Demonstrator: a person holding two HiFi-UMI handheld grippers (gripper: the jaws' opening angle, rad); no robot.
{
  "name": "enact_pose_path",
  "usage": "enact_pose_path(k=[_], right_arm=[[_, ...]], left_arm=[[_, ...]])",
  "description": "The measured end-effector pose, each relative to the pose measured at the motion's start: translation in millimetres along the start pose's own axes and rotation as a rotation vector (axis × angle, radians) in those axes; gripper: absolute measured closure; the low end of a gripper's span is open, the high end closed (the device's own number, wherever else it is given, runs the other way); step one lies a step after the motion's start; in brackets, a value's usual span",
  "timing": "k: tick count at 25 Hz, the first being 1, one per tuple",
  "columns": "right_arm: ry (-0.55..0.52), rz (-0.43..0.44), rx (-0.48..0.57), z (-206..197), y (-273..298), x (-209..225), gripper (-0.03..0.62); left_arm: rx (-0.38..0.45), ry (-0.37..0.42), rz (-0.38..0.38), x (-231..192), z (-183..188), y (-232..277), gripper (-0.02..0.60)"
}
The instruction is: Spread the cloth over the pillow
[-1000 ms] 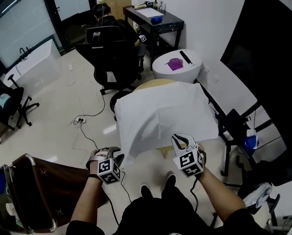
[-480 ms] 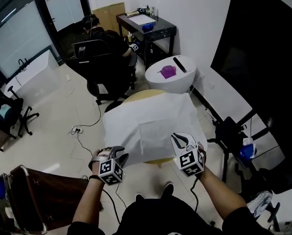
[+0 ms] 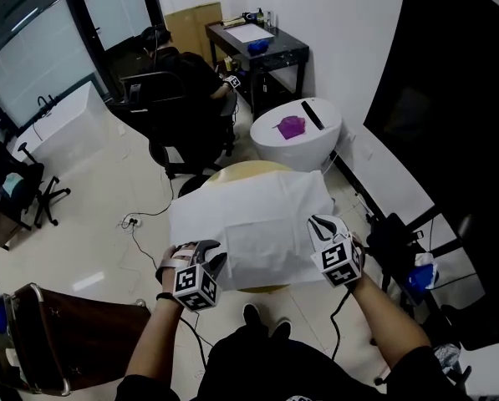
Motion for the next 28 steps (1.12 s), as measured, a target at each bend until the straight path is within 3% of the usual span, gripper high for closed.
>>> enact_pose_path(k=[10, 17, 28], right_arm=[[0.140, -0.024, -0.090, -13.1, 54.7, 66.7, 0.499], [0.283, 0.015, -0.173, -55.8, 98.4, 121.9, 0.480], [0.354, 0.120, -0.227, -106.7, 164.4, 173.1, 0.479]], left_arm=[[0.064, 0.085, -0.027, -63.2, 18.3, 28.1, 0.483], [0.065, 0.109, -0.056, -78.0, 31.5, 54.5, 0.483], [0.121, -0.069, -0.058, -107.8, 81.8, 107.9, 0.483]])
Point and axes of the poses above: the fingertips, and each gripper's own axes: y forward along the fingers, x to its right, z out of its top, the point moved 8 cm from there along -y, backward along the fingers, and after that the axes turned 8 degrees about -y, right-handed, at the moved point
